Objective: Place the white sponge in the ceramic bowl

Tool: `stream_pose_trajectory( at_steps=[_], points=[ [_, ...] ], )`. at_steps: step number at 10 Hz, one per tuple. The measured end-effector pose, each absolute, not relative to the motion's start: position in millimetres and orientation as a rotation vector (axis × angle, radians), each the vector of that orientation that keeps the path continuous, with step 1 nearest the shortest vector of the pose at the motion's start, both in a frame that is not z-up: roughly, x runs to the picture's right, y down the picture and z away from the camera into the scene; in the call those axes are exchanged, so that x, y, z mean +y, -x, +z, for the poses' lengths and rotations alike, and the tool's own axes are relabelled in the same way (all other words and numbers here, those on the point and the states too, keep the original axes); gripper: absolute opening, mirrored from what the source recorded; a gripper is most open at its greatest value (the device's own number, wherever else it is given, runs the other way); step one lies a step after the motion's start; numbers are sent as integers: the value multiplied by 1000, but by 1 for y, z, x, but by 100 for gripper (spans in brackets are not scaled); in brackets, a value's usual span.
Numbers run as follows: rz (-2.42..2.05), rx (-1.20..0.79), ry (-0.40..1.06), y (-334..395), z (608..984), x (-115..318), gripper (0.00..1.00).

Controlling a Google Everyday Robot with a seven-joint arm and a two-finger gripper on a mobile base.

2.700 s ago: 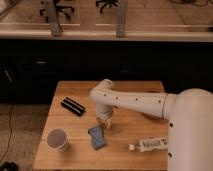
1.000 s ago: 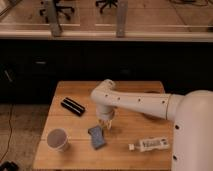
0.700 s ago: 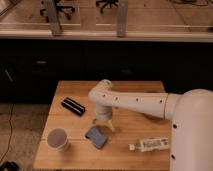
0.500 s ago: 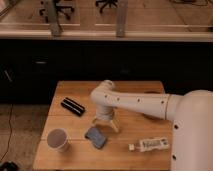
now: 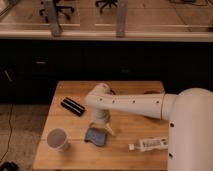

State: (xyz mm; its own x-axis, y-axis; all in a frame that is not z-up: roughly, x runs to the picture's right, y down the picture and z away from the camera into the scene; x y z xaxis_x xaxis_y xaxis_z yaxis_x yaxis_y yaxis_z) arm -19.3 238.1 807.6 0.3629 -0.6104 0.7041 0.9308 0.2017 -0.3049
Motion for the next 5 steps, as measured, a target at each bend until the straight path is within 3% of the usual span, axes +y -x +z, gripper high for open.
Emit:
stream_pose_trajectory(
  at_steps=[5],
  points=[
    [-1133, -493, 803, 28, 807, 248, 80]
  ],
)
